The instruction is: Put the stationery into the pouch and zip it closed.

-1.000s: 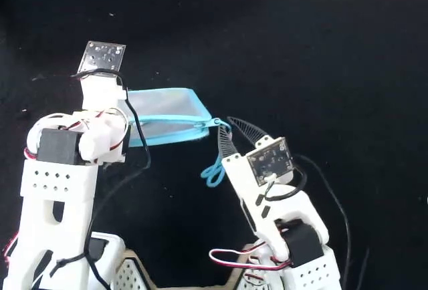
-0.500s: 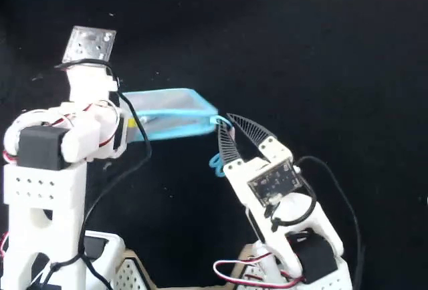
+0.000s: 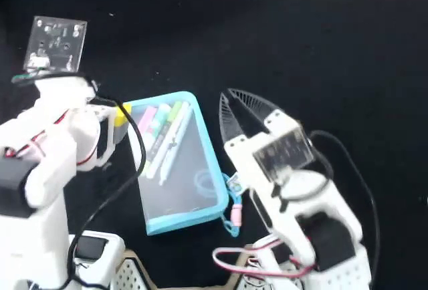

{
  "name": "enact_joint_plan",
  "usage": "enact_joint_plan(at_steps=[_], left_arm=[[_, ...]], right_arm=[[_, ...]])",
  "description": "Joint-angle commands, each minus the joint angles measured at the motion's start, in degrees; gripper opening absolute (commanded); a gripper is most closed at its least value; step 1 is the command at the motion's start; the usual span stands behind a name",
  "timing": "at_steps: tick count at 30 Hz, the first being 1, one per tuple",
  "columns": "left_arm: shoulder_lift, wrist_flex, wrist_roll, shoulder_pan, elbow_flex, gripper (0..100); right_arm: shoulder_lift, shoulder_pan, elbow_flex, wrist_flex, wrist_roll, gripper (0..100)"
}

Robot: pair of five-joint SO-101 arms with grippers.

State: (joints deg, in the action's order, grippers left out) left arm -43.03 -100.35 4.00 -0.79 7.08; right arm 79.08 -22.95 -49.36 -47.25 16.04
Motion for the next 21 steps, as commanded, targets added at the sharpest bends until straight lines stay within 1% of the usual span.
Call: enact_joint_plan(at_steps=[1,4,6,8,10,12,14,16,18,21], left_arm=[[-6.1,-0.4,0.4,-0.3,-3.0,21],[-9.8,-0.3,0.5,-0.3,-8.0,21],[-11.8,0.0,0.6,-0.3,-11.3,21],[-13.2,1.8,0.6,-0.3,-15.2,21],[-13.9,4.0,0.6,-0.3,-18.9,21],[-13.9,6.2,0.6,-0.3,-23.0,21],[-13.7,8.6,0.6,-0.3,-27.1,21],[-13.7,11.7,1.2,-0.3,-31.0,21],[-13.6,14.1,4.3,-0.3,-34.4,21],[-13.6,16.2,8.1,-0.5,-39.1,21]], right_arm=[[-9.1,-0.4,8.2,-7.3,4.7,1.1],[-9.6,-0.4,7.4,-15.6,5.9,1.8],[-8.5,-0.4,5.4,-18.9,6.0,6.8],[-7.1,-0.4,2.6,-20.9,6.4,13.6],[-5.9,-0.2,-1.4,-22.7,6.5,17.7],[-5.6,1.5,-6.0,-23.1,6.5,17.1],[-6.2,4.7,-10.8,-20.8,6.8,15.2],[-8.1,8.7,-14.0,-18.1,9.3,13.5],[-11.4,11.3,-15.4,-16.7,12.0,12.8],[-18.3,12.3,-15.1,-16.4,12.8,12.9]])
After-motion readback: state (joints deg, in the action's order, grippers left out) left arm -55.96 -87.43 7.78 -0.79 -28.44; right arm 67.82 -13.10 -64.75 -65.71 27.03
